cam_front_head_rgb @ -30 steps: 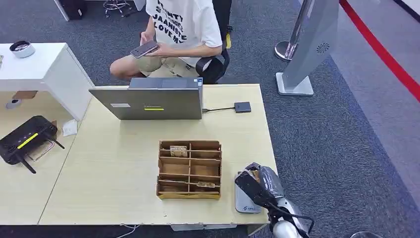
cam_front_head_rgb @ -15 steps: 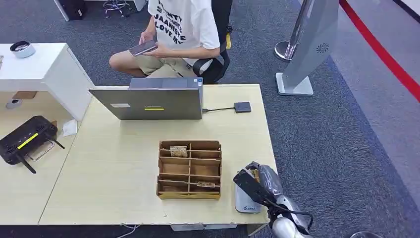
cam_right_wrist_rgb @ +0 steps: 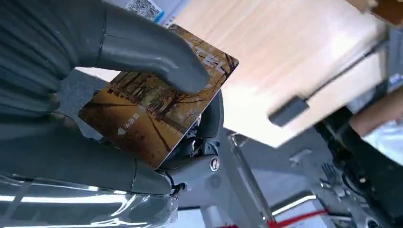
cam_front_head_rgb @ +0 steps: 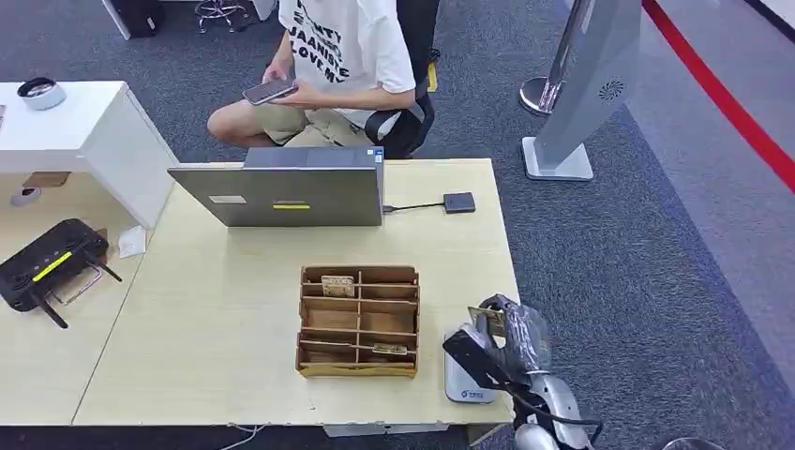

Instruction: Pass the card to the sensor for recognition and then transmit it.

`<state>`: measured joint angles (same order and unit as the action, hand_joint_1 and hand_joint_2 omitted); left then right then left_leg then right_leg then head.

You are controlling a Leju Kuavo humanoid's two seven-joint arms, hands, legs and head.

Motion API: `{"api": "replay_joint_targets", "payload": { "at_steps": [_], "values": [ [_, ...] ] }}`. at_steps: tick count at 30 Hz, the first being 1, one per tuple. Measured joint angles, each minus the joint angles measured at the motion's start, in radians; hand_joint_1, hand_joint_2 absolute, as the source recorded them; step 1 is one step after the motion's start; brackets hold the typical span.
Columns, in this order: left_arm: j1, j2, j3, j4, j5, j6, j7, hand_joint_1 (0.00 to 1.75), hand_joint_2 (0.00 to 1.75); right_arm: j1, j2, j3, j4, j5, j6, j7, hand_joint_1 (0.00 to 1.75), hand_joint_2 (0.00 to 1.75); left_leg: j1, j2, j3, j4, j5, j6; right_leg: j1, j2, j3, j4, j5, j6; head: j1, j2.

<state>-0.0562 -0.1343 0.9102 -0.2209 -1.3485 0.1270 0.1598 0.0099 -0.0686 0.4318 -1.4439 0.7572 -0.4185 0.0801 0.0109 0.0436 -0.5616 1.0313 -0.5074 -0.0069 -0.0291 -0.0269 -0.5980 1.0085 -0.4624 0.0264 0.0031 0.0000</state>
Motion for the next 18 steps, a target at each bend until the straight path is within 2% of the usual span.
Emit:
{"api": "replay_joint_targets", "payload": {
  "at_steps": [6, 12, 15, 18],
  "values": [
    [0.0, -0.004, 0.006, 0.0, -0.001, 0.002, 0.005, 0.03, 0.0, 0.028, 0.021, -0.018, -0.043, 0.003, -0.051, -0.024, 1.75, 1.75, 0.0, 0.0, 0.0, 0.0, 0.0, 0.0, 0.0, 0.0, 0.0, 0.0, 0.0, 0.0, 0.0, 0.0],
    [0.0, -0.004, 0.008, 0.0, -0.001, 0.002, 0.005, 0.05, 0.0, 0.04, 0.03, -0.024, -0.064, -0.047, -0.05, -0.042, 1.75, 1.75, 0.0, 0.0, 0.0, 0.0, 0.0, 0.0, 0.0, 0.0, 0.0, 0.0, 0.0, 0.0, 0.0, 0.0],
    [0.0, -0.004, 0.009, 0.0, -0.001, 0.003, 0.004, 0.03, 0.0, 0.044, 0.031, -0.025, -0.073, -0.111, -0.011, -0.052, 1.75, 1.75, 0.0, 0.0, 0.0, 0.0, 0.0, 0.0, 0.0, 0.0, 0.0, 0.0, 0.0, 0.0, 0.0, 0.0],
    [0.0, -0.004, 0.011, 0.0, -0.001, 0.003, -0.001, 0.03, 0.0, 0.045, 0.028, -0.025, -0.083, -0.222, 0.079, -0.057, 1.75, 1.75, 0.0, 0.0, 0.0, 0.0, 0.0, 0.0, 0.0, 0.0, 0.0, 0.0, 0.0, 0.0, 0.0, 0.0]
  ]
}}
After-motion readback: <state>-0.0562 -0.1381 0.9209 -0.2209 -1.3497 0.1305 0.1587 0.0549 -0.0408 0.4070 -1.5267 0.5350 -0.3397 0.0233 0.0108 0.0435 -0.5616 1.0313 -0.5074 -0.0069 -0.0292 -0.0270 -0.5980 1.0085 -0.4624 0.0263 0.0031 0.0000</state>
